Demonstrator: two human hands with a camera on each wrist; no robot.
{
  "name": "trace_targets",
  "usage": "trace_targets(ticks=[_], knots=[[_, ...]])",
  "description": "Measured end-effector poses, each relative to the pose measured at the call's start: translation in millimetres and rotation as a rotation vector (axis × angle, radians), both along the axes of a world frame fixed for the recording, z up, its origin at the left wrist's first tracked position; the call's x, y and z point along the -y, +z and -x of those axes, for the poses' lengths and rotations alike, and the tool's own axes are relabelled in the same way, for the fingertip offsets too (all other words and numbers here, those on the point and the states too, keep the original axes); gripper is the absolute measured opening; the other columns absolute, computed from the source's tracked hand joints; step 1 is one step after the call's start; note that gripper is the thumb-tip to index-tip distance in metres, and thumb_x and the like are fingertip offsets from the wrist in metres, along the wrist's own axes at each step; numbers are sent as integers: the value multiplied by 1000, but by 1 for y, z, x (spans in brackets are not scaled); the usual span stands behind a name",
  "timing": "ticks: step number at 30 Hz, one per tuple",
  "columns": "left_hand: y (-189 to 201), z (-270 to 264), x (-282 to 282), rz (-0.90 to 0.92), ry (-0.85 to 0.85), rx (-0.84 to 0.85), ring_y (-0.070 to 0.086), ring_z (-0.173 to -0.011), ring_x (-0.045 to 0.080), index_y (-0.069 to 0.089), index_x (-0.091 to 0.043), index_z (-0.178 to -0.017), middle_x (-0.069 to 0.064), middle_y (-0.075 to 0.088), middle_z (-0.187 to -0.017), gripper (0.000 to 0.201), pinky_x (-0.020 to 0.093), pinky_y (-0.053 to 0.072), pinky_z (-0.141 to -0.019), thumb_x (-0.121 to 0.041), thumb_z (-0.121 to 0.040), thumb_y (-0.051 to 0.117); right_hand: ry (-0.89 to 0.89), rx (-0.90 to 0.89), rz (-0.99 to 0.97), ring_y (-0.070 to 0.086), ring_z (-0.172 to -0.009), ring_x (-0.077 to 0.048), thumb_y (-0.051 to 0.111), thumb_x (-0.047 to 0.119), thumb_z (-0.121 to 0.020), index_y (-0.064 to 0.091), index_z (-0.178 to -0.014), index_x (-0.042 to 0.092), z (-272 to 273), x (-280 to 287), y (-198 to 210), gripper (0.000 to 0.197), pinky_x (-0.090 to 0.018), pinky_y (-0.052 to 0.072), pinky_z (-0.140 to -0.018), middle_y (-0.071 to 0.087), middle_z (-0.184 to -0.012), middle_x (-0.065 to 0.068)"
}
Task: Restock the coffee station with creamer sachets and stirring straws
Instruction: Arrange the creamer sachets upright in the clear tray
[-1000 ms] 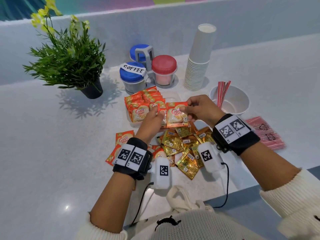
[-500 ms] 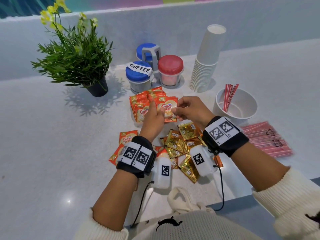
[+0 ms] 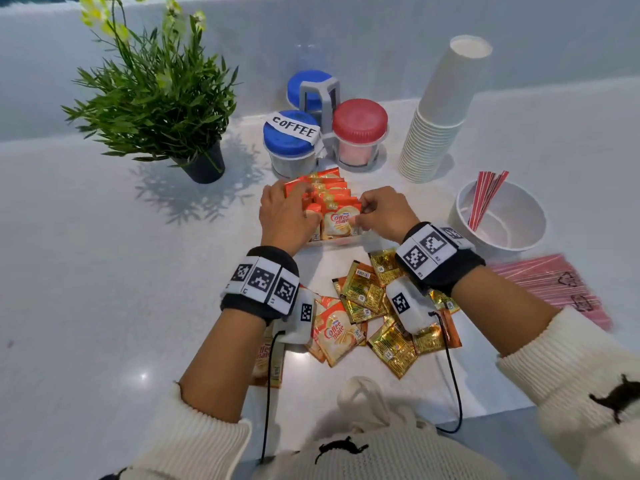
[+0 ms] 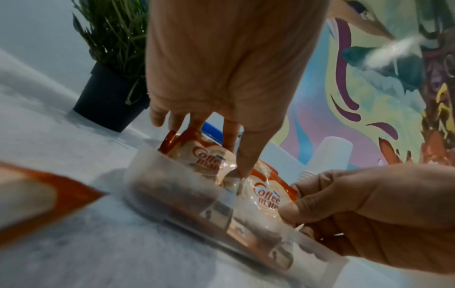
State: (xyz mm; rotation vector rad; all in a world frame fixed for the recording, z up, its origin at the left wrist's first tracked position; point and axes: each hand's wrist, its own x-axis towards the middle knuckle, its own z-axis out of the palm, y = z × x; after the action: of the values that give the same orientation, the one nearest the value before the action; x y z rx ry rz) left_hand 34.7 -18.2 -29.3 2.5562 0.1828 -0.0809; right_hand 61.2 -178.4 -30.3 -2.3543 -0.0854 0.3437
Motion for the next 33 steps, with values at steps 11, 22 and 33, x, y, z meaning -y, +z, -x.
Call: trace_targets(ticks=[11,22,33], knots=[[-13,-6,1,112,-5,17,20,-136,29,47,-7,-120,14,28,-144,32,35,18,-115,-9,-89,50,74,64,158,59,-99,-29,59,6,-84,65,-88,11,-11,-10,1,8,-27,37,-76,65,-96,-15],[-22,-7,1,90,-28,23,12,-143,32,36,-13,-134,16,23,-149,56,45,7,-119,-13,-83,60,-4,-172,-192,59,-104,-29,40,-5,-88,20,-115,16,-3,-27,-3,40,-40,50,-89,55,-117,-17],[-13,-4,4,-78,-23,-66,1,-145,34,26,-26,-145,12,11,-157,65,50,13,-117,-31,-89,58,-89,-203,-310,44,-128,-30,44,0,-88,16,-137,16,-5,-15,-3,58,-48,40,-105,35,-145,-18]])
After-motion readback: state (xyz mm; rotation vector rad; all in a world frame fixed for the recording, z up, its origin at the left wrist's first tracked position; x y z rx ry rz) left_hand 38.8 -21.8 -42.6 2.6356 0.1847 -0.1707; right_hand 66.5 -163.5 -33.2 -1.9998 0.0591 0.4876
